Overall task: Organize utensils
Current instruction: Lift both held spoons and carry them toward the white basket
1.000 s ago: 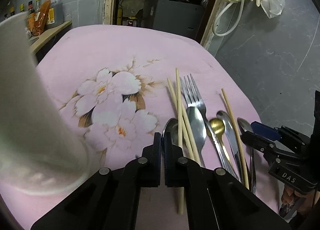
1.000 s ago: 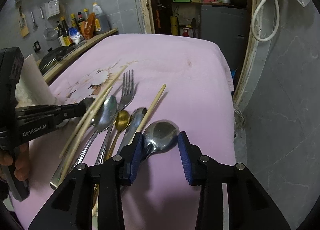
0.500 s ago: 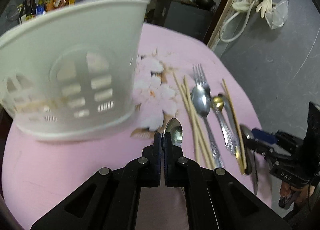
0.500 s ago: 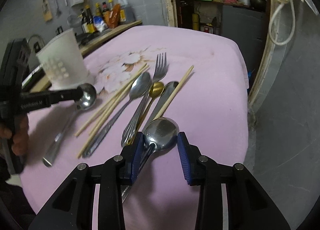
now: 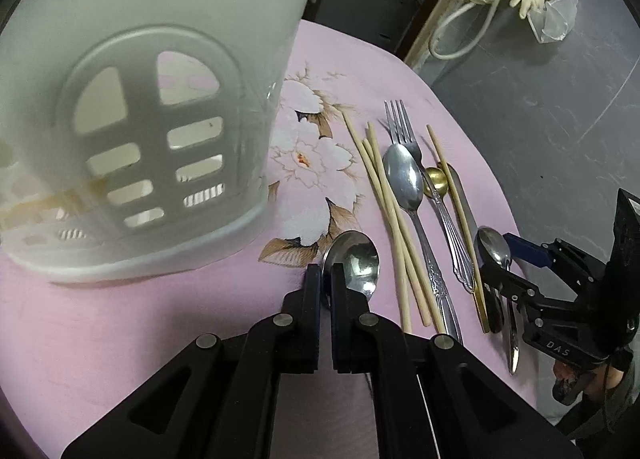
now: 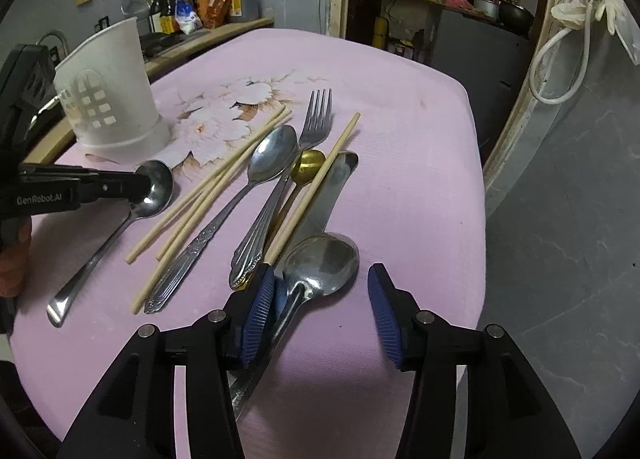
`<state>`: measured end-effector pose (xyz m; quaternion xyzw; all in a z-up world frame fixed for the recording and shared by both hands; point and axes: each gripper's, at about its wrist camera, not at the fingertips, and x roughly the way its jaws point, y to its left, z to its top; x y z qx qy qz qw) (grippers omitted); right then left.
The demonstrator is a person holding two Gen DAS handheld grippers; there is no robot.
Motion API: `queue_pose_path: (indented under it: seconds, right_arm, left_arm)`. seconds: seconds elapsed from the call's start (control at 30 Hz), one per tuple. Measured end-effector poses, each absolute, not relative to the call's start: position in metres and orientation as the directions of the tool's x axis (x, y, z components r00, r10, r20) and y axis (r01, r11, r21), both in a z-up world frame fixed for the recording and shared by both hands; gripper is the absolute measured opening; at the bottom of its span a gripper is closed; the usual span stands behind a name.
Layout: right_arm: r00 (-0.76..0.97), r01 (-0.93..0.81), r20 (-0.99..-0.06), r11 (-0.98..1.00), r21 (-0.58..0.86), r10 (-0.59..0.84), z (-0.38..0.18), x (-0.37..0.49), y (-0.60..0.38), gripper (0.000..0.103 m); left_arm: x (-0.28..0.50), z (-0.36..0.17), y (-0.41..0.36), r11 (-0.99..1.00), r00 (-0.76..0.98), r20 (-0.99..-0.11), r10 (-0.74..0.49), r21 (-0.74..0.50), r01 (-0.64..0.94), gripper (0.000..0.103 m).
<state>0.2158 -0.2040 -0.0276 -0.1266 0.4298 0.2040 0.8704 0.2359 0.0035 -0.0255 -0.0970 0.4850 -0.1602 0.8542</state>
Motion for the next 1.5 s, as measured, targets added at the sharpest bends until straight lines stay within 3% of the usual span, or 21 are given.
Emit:
queue_pose_path:
  seconds: [0.1, 0.43, 0.73, 0.93, 1.2, 1.5]
  right_arm:
    - [0.549, -0.461, -0.797, 0.886, -0.040, 0.250, -0.027, 0.215, -0.204, 0.033]
    - [0.594, -0.446, -0.761, 0.894, -0.044, 0.259, -0.027, 0.197, -0.207, 0.031]
    - [0.676, -0.473, -0.668, 0.878, -0.070, 0.311, -0.024, 0.169, -0.202, 0.030]
    - [0.766, -0.492, -0.530, 0.862, -0.119, 0.364, -0.005, 0.151, -0.192, 0.029]
    - [0.850, -0.492, -0.319, 0.848, -0.199, 0.419, 0.015, 0.132, -0.167, 0.028]
    - [0.858, -0.510, -0.191, 0.835, -0.206, 0.477, 0.040, 0.140, -0.145, 0.028]
  left_arm:
    - [0.242, -0.027, 0.007, 0.917, 0.460, -0.793, -0.399, -0.352, 0.189, 0.003]
    - [0.222, -0.016, 0.005, 0.923, 0.539, -0.750, -0.384, -0.311, 0.225, 0.000]
    - [0.174, 0.010, 0.004, 0.948, 0.744, -0.588, -0.316, -0.224, 0.226, 0.000]
    - [0.155, 0.022, 0.003, 0.959, 0.823, -0.494, -0.280, -0.176, 0.221, 0.000]
    - [0.144, 0.030, 0.021, 0.961, 0.867, -0.431, -0.250, -0.217, 0.169, 0.000]
    - [0.134, 0.071, 0.057, 0.976, 0.934, -0.322, -0.154, -0.199, 0.092, 0.000]
